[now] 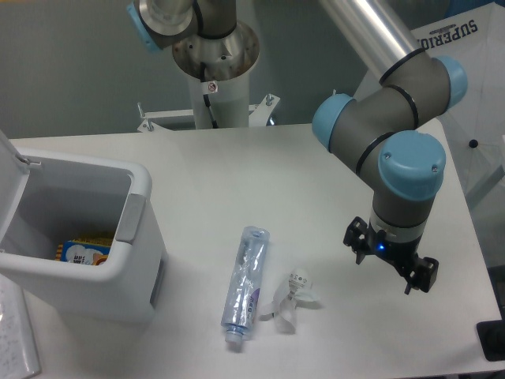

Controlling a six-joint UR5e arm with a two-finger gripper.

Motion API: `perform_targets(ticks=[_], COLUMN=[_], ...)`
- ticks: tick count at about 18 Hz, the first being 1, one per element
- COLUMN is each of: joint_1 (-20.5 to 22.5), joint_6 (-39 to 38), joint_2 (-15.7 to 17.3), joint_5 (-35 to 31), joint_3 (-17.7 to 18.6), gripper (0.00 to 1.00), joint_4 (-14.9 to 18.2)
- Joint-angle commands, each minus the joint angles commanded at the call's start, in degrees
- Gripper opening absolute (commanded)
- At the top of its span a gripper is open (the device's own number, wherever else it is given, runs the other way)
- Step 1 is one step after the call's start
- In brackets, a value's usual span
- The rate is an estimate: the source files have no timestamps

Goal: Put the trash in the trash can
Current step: 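Move the gripper down over the white crumpled paper beside the bottle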

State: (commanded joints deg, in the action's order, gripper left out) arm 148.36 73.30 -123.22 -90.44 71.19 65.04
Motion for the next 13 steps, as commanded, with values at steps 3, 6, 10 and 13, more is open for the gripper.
perform_targets(ticks=[3,6,10,13], joint_1=[-0.1,-0.8,-2.9,-4.1], joint_6=[-0.3,-3.2,-15.7,-24.8], joint_2=[0.1,0.0,-0.2,-0.1], joint_5=[0.0,0.1,1.3,2.4], joint_3=[0.0,0.0,1.7,4.4], gripper=[1.00,1.00,1.00,1.00], joint_4=[0.0,0.0,-5.3,-8.3])
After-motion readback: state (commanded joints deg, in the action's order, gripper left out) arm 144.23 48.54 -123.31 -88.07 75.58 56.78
